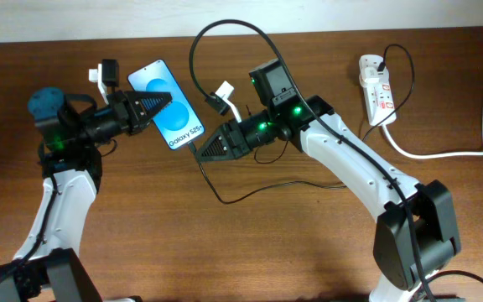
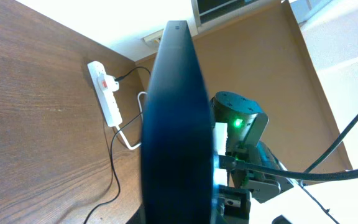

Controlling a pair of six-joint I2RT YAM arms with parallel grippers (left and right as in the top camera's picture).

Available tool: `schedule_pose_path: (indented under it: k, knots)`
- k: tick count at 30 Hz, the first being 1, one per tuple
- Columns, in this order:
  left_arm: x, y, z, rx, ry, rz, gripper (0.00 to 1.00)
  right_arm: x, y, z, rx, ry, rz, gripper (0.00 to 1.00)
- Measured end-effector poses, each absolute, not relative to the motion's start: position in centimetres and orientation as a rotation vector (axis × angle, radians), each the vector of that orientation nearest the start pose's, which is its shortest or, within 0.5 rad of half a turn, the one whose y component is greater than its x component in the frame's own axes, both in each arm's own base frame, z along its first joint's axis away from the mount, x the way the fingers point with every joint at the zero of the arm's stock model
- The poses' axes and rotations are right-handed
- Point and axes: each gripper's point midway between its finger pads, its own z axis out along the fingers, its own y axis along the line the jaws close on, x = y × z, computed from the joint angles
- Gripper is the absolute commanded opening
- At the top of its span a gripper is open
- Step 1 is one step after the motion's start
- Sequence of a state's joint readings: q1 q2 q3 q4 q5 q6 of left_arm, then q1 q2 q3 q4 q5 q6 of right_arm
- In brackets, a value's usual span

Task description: Plug charger to phone and switch on socket

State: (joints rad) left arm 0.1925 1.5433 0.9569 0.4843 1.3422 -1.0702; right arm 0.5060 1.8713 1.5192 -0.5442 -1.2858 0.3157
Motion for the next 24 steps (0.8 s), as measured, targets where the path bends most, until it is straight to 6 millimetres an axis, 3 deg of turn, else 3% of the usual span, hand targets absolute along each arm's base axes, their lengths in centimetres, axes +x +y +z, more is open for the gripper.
schedule_pose_path:
  k: [13,24]
  knots:
    - [38.9,-9.5,27.9,-0.084,1.949,-1.751,0.0,29.0,35.3,25.0,-0.821,2.251,2.053,0.04]
    - [38.9,-10.9,28.3,-0.055,1.954,-1.759,0.0,28.6,35.1,25.3,-0.81,2.26,2.107,0.05]
